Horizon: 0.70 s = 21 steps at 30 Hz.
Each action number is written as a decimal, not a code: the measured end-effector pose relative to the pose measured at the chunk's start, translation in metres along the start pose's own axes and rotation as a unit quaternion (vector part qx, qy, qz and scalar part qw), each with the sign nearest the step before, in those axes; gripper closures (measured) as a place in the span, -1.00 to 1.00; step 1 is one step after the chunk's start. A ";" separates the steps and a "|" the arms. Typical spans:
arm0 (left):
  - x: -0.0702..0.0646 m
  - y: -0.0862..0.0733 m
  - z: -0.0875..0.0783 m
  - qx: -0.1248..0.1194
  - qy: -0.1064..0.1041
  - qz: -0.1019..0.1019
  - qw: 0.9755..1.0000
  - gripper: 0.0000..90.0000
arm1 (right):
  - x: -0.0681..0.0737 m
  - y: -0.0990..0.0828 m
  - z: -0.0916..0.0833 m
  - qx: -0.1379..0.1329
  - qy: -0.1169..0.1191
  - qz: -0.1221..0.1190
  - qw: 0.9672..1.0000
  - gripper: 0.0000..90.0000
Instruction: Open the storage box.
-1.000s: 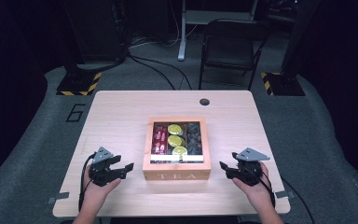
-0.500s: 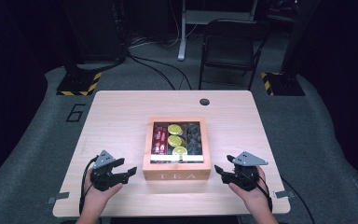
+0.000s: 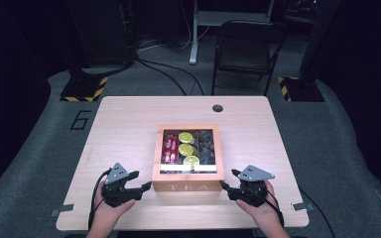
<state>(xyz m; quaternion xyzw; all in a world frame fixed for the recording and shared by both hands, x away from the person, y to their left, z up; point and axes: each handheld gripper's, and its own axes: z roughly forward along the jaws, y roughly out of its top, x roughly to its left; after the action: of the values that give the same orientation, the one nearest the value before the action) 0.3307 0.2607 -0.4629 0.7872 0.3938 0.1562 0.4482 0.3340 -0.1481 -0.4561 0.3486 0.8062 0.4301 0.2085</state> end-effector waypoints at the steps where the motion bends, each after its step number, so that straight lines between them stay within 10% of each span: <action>1: -0.001 0.000 0.001 0.000 0.000 0.001 1.000 -0.23 | 0.000 -0.001 0.002 0.001 0.001 -0.003 1.000 -0.13; 21: -0.007 -0.001 0.019 0.011 -0.022 0.015 1.000 -0.04 | -0.005 -0.008 0.017 0.025 0.037 0.010 0.999 0.06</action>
<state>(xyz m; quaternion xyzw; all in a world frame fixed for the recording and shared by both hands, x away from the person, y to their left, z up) 0.3368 0.2453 -0.4736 0.8007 0.3742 0.1416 0.4459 0.3449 -0.1455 -0.4724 0.3454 0.8206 0.4241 0.1654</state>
